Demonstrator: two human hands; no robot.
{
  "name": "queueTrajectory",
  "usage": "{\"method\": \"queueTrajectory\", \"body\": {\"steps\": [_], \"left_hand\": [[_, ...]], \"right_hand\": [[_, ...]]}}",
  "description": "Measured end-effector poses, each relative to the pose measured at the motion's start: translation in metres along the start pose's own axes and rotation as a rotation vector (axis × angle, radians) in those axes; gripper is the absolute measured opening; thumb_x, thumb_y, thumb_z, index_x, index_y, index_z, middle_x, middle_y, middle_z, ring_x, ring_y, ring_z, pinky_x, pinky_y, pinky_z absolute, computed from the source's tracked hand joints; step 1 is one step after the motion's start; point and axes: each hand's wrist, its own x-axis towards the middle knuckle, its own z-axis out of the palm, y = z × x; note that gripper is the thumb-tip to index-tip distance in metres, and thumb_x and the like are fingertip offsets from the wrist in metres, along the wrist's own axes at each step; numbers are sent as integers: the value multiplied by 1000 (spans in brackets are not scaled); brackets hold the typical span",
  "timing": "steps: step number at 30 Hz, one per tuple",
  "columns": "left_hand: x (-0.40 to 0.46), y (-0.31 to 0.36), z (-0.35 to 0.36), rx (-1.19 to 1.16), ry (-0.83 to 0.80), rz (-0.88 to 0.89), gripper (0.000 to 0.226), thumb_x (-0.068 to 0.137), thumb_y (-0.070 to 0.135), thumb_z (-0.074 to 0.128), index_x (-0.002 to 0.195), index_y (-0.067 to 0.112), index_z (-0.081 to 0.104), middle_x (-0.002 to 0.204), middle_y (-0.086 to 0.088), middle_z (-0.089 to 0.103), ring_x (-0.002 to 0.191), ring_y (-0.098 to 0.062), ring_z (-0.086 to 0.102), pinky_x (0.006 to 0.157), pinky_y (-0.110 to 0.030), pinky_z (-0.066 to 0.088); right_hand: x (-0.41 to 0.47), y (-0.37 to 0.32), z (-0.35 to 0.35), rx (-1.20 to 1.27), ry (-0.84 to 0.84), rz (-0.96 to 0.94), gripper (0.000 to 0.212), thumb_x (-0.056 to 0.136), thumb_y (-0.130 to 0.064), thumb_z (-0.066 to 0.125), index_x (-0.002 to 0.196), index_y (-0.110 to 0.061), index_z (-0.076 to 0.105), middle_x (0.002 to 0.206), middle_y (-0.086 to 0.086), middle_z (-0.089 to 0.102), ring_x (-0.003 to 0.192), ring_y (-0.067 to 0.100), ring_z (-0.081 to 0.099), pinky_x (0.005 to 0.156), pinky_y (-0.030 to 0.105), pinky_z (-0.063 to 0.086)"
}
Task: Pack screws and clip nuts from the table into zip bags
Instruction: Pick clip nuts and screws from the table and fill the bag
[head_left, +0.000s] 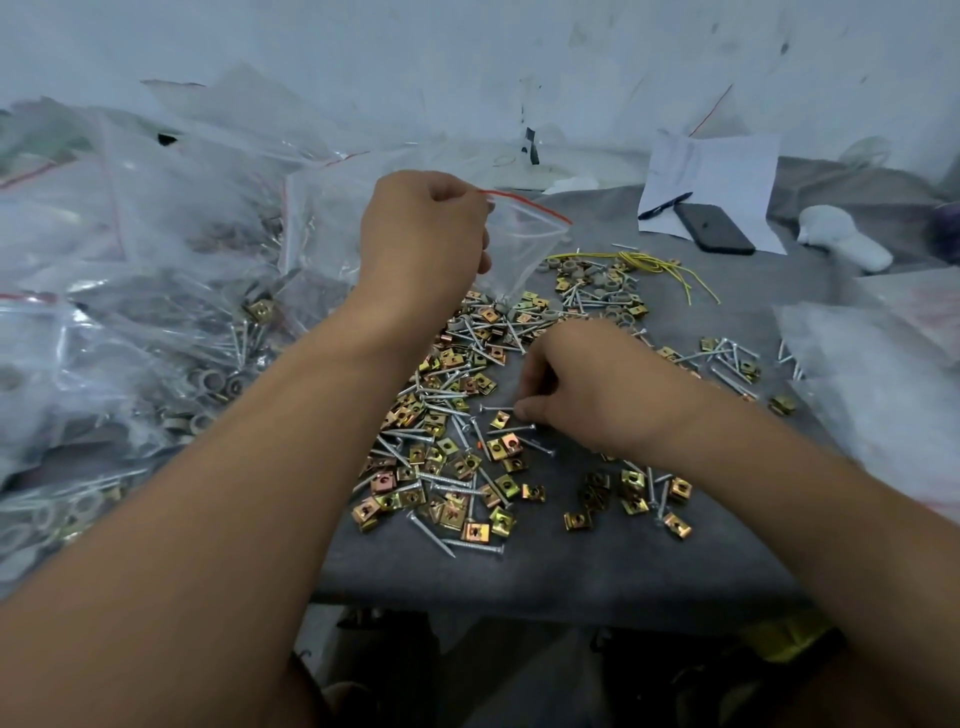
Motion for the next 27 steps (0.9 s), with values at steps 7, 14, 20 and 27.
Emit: {"method": "queueTrajectory", "body": {"steps": [7, 14, 20, 27], "left_hand": [[2, -1, -1, 15, -7, -17, 27, 97, 8, 55, 83, 14, 77, 56, 2, 62, 52, -17, 62, 66, -41, 55], [-1, 2, 1, 15, 0, -9, 21, 97, 7, 59, 86, 9, 77, 61, -2, 61, 52, -18, 60, 64, -36, 52], [-2, 2, 1, 21, -2, 2, 21, 96, 7, 59, 85, 10, 77, 60, -2, 61, 53, -19, 61, 63, -35, 52], [-1, 0, -2, 30, -6, -2, 22, 97, 8, 58, 86, 12, 77, 57, 2, 62, 53, -18, 62, 62, -36, 51]], "right_hand": [[-1, -5, 4, -226, 50, -88, 20, 98, -42, 61, 98, -25, 73, 114, 0, 58, 119, 26, 42, 109, 53, 31], [5, -4, 3, 50, 185, -131, 19, 96, -40, 70, 100, -23, 76, 110, -1, 59, 107, 22, 57, 91, 36, 46], [9, -18, 6, 37, 30, -118, 13, 92, -36, 76, 94, -24, 80, 99, -2, 72, 93, 20, 66, 87, 38, 55], [5, -17, 11, -217, 41, -223, 22, 99, -38, 65, 104, -18, 71, 113, 5, 66, 108, 27, 61, 96, 44, 52]]}}
